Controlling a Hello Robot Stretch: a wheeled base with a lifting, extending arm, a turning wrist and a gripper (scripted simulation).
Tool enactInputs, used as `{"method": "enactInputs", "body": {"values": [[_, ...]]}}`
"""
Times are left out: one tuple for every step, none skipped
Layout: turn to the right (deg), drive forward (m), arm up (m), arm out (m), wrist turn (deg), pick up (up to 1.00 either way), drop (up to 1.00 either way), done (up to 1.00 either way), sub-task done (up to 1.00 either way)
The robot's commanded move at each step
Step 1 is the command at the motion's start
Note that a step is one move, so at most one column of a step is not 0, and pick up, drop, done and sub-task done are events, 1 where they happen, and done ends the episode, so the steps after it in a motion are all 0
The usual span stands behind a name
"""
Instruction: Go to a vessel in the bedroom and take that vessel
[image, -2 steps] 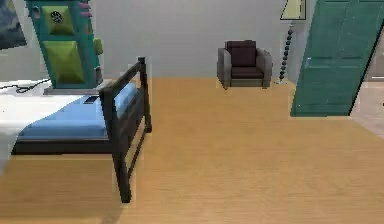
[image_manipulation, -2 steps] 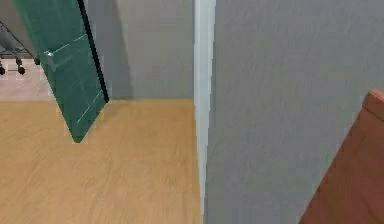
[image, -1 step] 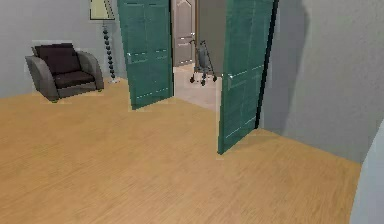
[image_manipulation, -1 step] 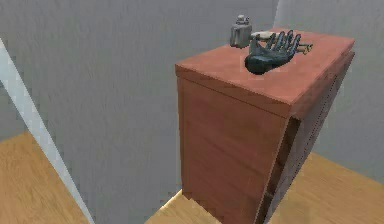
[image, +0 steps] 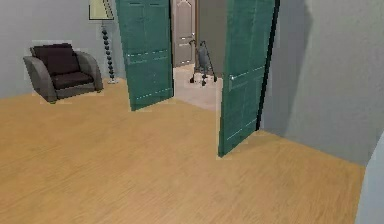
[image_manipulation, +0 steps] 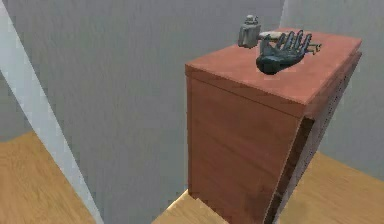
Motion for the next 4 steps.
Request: {"method": "enactInputs", "body": {"values": [[45.0,0.00,0.00,0.00,0.0,0.00,0.00,0.00,0.00],[39.0,0.00,0.00,0.00,0.0,0.00,0.00,0.00,0.00],[0.0,0.70,0.00,0.00,0.0,0.00,0.00,0.00,0.00],[12.0,0.00,0.00,0.00,0.0,0.00,0.00,0.00,0.00]]}}
